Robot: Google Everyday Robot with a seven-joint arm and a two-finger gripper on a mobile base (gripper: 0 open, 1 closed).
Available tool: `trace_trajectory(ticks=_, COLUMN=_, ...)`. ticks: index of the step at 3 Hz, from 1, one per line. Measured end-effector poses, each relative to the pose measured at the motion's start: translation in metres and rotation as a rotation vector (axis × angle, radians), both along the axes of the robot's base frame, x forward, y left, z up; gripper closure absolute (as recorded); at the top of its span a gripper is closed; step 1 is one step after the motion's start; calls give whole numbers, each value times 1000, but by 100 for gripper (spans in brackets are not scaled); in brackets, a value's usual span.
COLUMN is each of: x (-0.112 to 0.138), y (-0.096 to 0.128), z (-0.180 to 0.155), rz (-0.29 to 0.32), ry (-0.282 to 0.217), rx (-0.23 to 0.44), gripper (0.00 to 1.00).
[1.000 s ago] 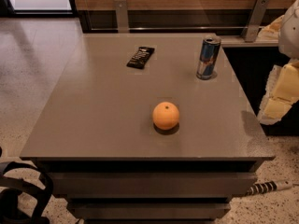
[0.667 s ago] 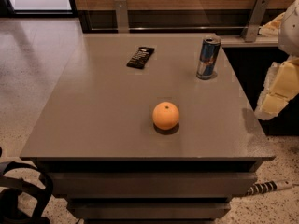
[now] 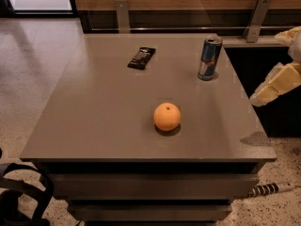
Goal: Knock redbull can over
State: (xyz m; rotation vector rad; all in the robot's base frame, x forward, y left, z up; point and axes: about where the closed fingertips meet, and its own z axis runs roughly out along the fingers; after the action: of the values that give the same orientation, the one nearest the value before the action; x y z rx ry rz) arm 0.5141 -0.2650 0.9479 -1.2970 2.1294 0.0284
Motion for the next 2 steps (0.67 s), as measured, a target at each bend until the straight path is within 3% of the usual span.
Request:
trace_trajectory(ticks=1, x=40, y=-21, z=-18, rz=-52, ry=-74, rx=151, gripper=0)
trace_trajectory(ticks=2, x=84, y=-39, z=-39, rz=-66, ry=-145, rx=308, gripper=0)
